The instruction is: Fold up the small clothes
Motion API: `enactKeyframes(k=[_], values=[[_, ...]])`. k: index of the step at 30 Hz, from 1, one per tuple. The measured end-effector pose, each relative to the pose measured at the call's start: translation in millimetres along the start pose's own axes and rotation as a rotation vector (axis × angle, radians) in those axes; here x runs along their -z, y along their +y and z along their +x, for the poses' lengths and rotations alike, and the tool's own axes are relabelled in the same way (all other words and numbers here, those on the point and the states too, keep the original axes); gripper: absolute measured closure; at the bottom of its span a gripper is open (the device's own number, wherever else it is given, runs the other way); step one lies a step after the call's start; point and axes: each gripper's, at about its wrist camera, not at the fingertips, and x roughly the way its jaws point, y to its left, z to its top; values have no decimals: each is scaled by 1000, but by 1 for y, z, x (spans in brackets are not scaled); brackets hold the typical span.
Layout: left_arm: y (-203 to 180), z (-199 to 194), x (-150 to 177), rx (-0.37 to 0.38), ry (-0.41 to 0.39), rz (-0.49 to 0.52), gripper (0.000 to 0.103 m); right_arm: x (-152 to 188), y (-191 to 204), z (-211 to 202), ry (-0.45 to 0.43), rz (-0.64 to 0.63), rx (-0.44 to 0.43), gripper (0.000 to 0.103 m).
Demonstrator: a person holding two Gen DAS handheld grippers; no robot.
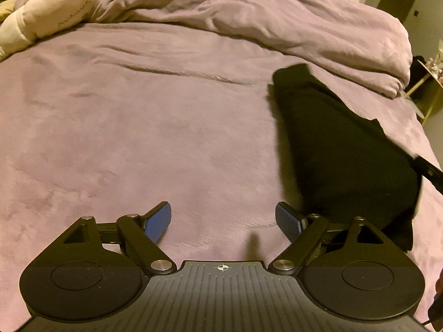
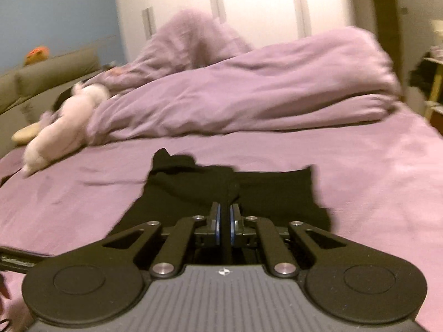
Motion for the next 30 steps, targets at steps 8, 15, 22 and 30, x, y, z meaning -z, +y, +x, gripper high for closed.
enactKeyframes(k=[8, 15, 22, 30], values=[[-15, 0, 11, 30, 25, 34, 15, 35, -66, -12, 109, 253, -86, 97], [-20, 0, 24, 37, 53, 43, 15, 43, -91, 1, 84, 581, -389, 41], [-36, 4, 27, 23, 49, 120, 15, 25, -60, 53, 190, 518, -445, 55], [-43, 13, 20, 9, 31, 79, 15, -9, -17, -10, -47, 119, -104, 93]])
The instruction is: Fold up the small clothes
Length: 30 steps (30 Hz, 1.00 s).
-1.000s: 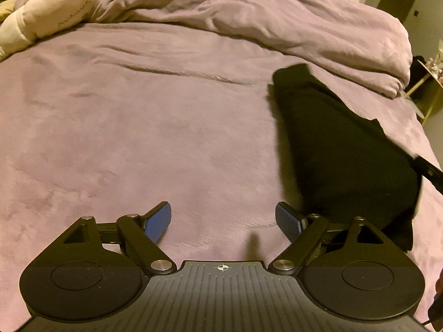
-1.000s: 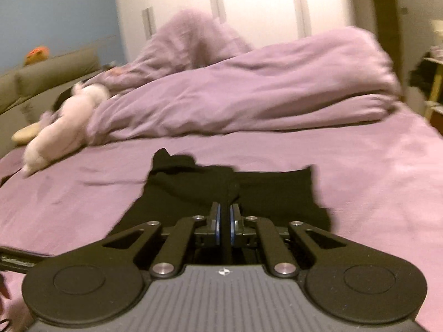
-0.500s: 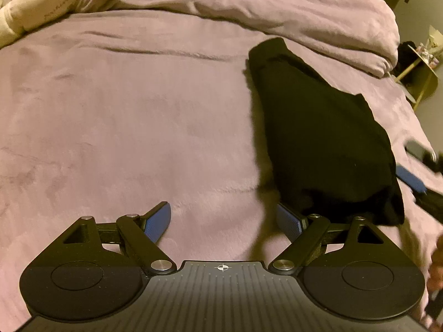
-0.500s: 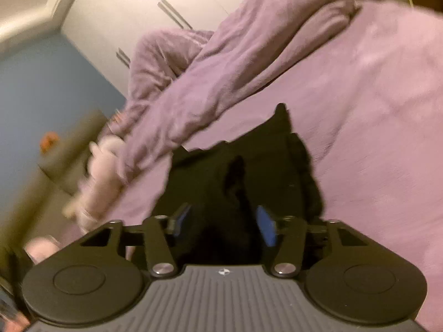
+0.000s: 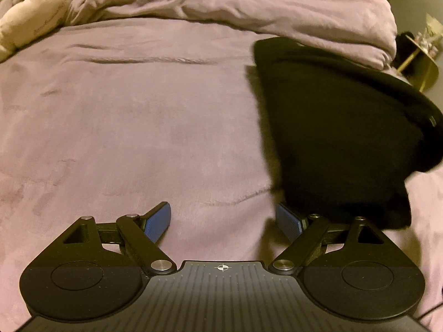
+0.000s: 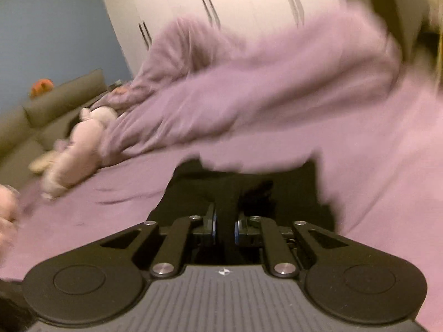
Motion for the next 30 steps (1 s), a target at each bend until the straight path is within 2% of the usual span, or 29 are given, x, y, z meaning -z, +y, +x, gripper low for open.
enactKeyframes(k=[1, 3, 5, 6, 8, 9, 12, 14, 18, 20, 22, 24, 25, 26, 27, 29, 30], values=[[-1, 1, 0, 3, 4, 1, 15, 3, -1, -6, -2, -6, 54, 93], [-5, 3, 1, 2, 14, 15, 15, 15, -2, -2, 52, -41, 136, 91], [-4, -1, 3, 4, 11, 29, 15, 28, -14, 2, 134, 14, 131, 84], [-2, -3, 4, 9, 10, 32, 15, 33, -23, -4, 138, 85, 109, 80], [2, -7, 7, 22, 13, 35, 15, 41, -44, -21, 100, 237, 46, 62], [3, -9, 9, 18, 19, 31, 15, 46, -55, -31, 86, 318, 24, 48], [0, -14, 14, 24, 20, 36, 15, 63, -82, -47, 70, 536, -97, 46], [-9, -13, 17, 8, 25, 75, 14, 71, -93, -49, 52, 620, -184, 45], [-22, -10, 18, 7, 28, 94, 14, 77, -103, -34, 80, 768, -261, 43], [-27, -8, 17, 7, 34, 87, 14, 83, -110, -25, 99, 836, -259, 47], [-31, -4, 14, 8, 38, 84, 14, 85, -111, -12, 130, 894, -231, 70], [-34, 0, 13, -3, 46, 88, 14, 86, -109, -4, 162, 908, -196, 80], [-35, 1, 12, -6, 43, 89, 14, 85, -107, -4, 152, 903, -193, 93], [-34, 2, 11, -10, 40, 86, 14, 84, -105, -4, 140, 897, -204, 94], [-33, 3, 11, -17, 36, 77, 14, 83, -105, -5, 125, 911, -229, 97], [-26, 3, 8, -14, 30, 50, 14, 92, -115, -8, 59, 1041, -361, 99], [-22, 3, 7, -9, 27, 39, 12, 95, -120, -7, 50, 1085, -397, 99]])
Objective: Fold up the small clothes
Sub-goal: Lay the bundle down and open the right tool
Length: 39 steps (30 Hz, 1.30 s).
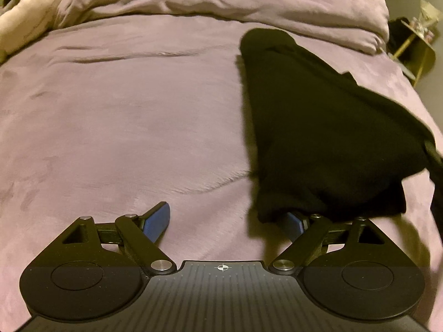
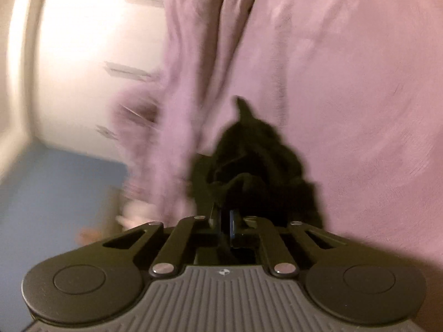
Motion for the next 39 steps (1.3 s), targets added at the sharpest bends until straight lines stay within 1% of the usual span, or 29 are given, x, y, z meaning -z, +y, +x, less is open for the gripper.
enactKeyframes(k=[1, 2, 3, 4, 5, 6, 7, 8, 10, 11, 13, 14, 17, 18, 19, 22, 23, 25, 26, 28, 30, 31, 32, 34, 35, 36, 37, 38, 39], values=[[4, 0, -1, 1, 3, -7, 12, -2, -4, -2, 8, 7, -2, 99], [6, 0, -2, 2, 9, -10, 12, -3, -5, -2, 30, -27, 22, 99], [10, -1, -2, 9, 12, -13, 12, -4, -1, -3, 49, -125, 122, 99], [14, -2, -3, 17, 17, -13, 12, -4, 6, -6, 46, -242, 203, 96], [18, -5, -3, 29, 21, -15, 12, -4, 13, -10, 47, -347, 249, 93], [23, -9, -4, 48, 24, -19, 12, -4, 18, -13, 58, -414, 273, 93], [26, -13, -5, 62, 25, -27, 14, -6, 25, -15, 76, -477, 273, 90], [29, -20, -7, 75, 15, -39, 14, -7, 31, -17, 85, -521, 268, 83], [32, -34, -13, 72, -38, -59, 13, -10, 43, -17, 84, -600, 249, 40], [31, -39, -18, 66, -62, -63, 13, -10, 49, -16, 77, -644, 235, 35], [26, -40, -27, 57, -93, -55, 10, -9, 61, -4, 89, -759, 211, 32], [23, -36, -32, 57, -86, -41, 10, -6, 67, 6, 117, -825, 212, 32], [17, -15, -44, 83, -16, -23, 10, 8, 81, 31, 233, -1069, 209, 32], [17, -8, -47, 94, 8, -22, 11, 11, 82, 38, 287, -1132, 192, 32], [15, -3, -49, 99, 24, -20, 11, 13, 81, 41, 344, -1163, 171, 33], [7, 5, -54, 104, 31, 29, 10, 15, 80, 54, 468, -1247, 161, 36], [5, 9, -55, 106, 35, 41, 10, 15, 79, 56, 496, -1278, 173, 37], [2, 15, -57, 105, 43, 50, 9, 13, 82, 60, 544, -1320, 187, 43], [1, 17, -59, 100, 45, 51, 9, 12, 82, 58, 551, -1328, 188, 47], [0, 17, -59, 98, 43, 45, 9, 9, 83, 62, 566, -1338, 219, 80], [0, 16, -59, 92, 33, 40, 9, 5, 82, 61, 602, -1314, 217, 86], [-1, 16, -59, 88, 27, 43, 9, 1, 83, 56, 615, -1284, 195, 88], [-1, 16, -59, 79, 22, 50, 9, -4, 83, 50, 624, -1227, 155, 88], [0, 17, -58, 68, 24, 54, 7, -20, 80, 41, 612, -1063, 32, 89], [1, 18, -58, 75, 28, 47, 7, -27, 74, 38, 605, -997, 2, 89], [1, 19, -58, 85, 34, 42, 7, -30, 66, 38, 601, -980, 51, 89], [1, 20, -57, 95, 44, 40, 7, -29, 59, 41, 602, -1018, 149, 89], [0, 20, -57, 95, 46, 44, 7, -28, 52, 40, 601, -1046, 208, 89], [-2, 20, -56, 86, 38, 55, 7, -30, 48, 36, 581, -1034, 206, 89]])
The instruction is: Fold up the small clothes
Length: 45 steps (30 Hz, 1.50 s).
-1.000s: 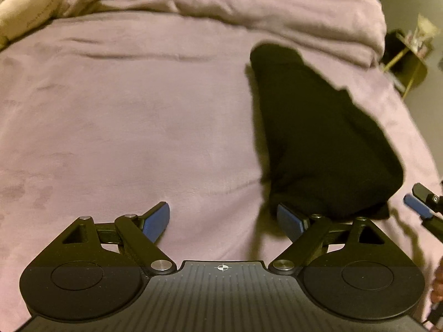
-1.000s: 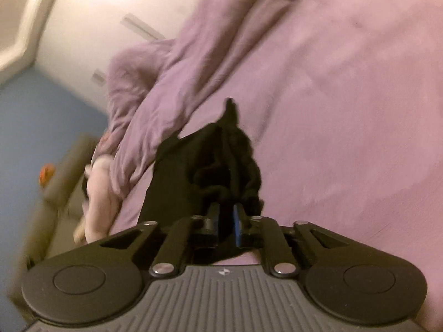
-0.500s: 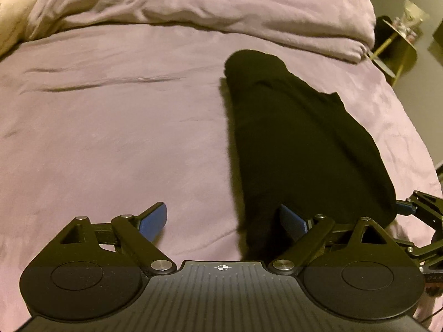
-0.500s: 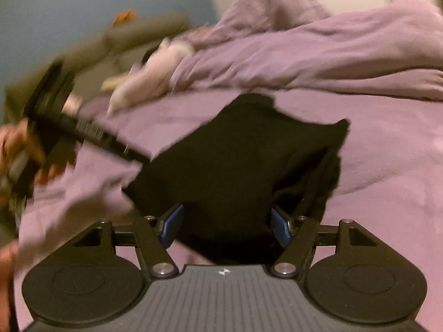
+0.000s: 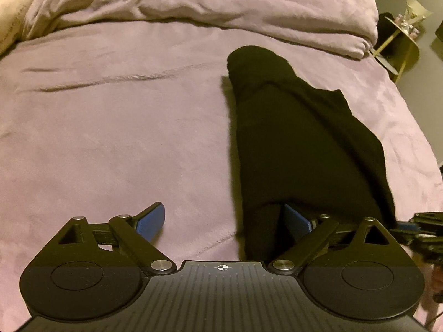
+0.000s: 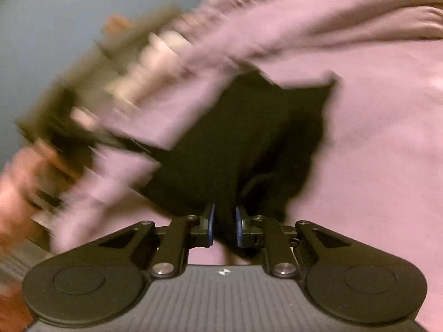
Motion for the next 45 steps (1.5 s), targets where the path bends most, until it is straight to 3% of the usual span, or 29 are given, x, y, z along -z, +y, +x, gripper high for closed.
enactKeyframes(k=[2, 4, 8, 10, 11, 14, 20, 22, 25, 29, 32, 33, 34, 35, 36, 40, 44, 45], values=[[-2, -2, 1, -16, -12, 22, 7, -1, 3, -8, -23, 36, 10, 89], [-2, -5, 0, -19, -22, 12, 8, -3, 14, -14, -41, 13, 78, 67], [-4, -16, -1, 12, -57, -8, 8, -18, 22, -22, -163, 71, 132, 62], [-3, -24, -3, 35, -93, -16, 7, -30, 30, -21, -245, 84, 203, 40], [-2, -26, -5, 51, -114, -19, 7, -37, 35, -19, -275, 74, 244, 38], [4, -18, -16, 38, -129, -63, 7, -59, 47, -2, -323, 57, 245, 38], [24, 2, -28, 33, -146, -207, 7, -101, 54, 80, -198, 48, 388, 40], [28, 8, -29, 39, -129, -209, 7, -104, 42, 88, -207, 100, 437, 41], [30, 13, -29, 34, -124, -187, 7, -100, 18, 89, -212, 201, 421, 41], [27, 20, -29, 48, -127, -175, 7, -97, 15, 98, -178, 126, 419, 40], [25, 22, -30, 50, -128, -165, 7, -99, 20, 109, -121, 36, 484, 43], [25, 22, -30, 49, -132, -160, 7, -100, 21, 110, -115, 19, 484, 57], [24, 22, -32, 50, -135, -155, 7, -102, 22, 111, -110, 7, 476, 82], [24, 23, -33, 48, -136, -155, 7, -104, 22, 113, -101, -2, 483, 94], [23, 24, -34, 44, -139, -155, 7, -104, 23, 115, -94, -12, 500, 99], [19, 25, -37, 51, -143, -151, 7, -102, 28, 115, -154, -88, 671, 100], [20, 25, -35, 115, -122, -141, 7, -94, 17, 112, -168, -9, 635, 95], [22, 23, -34, 139, -117, -136, 7, -92, 18, 104, -191, 13, 624, 84]])
